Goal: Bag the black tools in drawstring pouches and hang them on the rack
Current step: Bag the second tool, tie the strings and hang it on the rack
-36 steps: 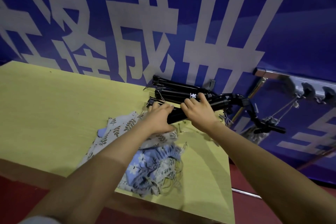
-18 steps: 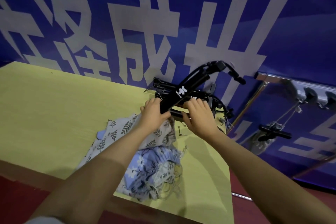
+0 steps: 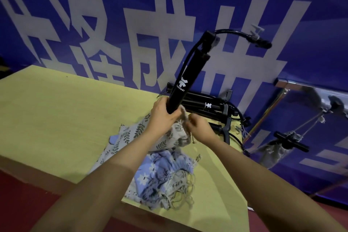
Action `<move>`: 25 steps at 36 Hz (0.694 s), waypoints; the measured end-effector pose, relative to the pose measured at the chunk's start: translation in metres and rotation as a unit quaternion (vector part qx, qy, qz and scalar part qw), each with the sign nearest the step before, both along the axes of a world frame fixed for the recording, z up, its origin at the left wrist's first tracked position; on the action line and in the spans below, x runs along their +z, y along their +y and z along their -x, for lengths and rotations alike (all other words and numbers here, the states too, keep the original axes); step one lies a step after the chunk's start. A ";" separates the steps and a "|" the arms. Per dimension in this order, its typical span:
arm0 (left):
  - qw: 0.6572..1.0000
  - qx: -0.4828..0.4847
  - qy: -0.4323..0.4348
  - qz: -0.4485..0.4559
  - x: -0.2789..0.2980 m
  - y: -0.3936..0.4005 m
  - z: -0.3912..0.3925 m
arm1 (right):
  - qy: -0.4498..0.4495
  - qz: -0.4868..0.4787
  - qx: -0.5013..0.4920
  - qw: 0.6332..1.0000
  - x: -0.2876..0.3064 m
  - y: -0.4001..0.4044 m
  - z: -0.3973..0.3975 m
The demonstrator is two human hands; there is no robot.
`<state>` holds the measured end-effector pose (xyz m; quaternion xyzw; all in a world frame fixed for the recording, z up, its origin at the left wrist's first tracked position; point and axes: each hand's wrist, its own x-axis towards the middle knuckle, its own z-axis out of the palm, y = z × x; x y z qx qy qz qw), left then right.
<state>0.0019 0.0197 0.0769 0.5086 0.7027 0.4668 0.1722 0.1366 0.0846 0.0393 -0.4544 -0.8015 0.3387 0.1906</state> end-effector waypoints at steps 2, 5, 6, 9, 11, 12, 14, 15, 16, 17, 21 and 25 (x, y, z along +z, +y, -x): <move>1.000 0.015 0.012 0.000 -0.002 0.000 0.005 | 0.090 0.030 -0.044 0.995 0.010 0.003 0.001; 0.999 0.026 0.042 0.018 -0.007 0.000 0.009 | 0.173 0.033 -0.057 0.983 0.030 0.004 0.004; 0.998 0.032 0.055 0.028 -0.008 0.000 0.010 | 0.190 0.019 -0.047 0.980 0.038 0.003 0.005; 0.994 0.048 0.087 0.050 -0.013 -0.002 0.009 | 0.228 0.001 -0.021 0.973 0.058 -0.001 0.011; 0.991 0.059 0.103 0.059 -0.015 -0.001 0.006 | 0.236 0.015 -0.006 0.972 0.065 -0.003 0.015; 0.990 0.063 0.109 0.063 -0.015 0.000 0.005 | 0.239 0.029 0.003 0.971 0.067 -0.005 0.017; 0.988 0.067 0.120 0.073 -0.014 0.001 0.004 | 0.244 0.043 0.017 0.969 0.066 -0.006 0.019; 0.987 0.063 0.127 0.078 -0.014 0.002 0.004 | 0.251 0.041 0.015 0.967 0.065 -0.006 0.021; 0.986 0.056 0.136 0.084 -0.013 0.003 0.005 | 0.262 0.037 0.005 0.964 0.065 -0.007 0.022; 0.984 0.048 0.145 0.090 -0.012 0.004 0.005 | 0.273 0.032 -0.011 0.961 0.064 -0.007 0.024; 0.981 0.015 0.154 0.118 -0.008 0.004 0.008 | 0.278 -0.016 -0.065 0.958 0.062 -0.003 0.028; 0.983 -0.020 0.140 0.117 -0.007 0.002 0.010 | 0.257 -0.038 -0.046 0.965 0.057 -0.003 0.027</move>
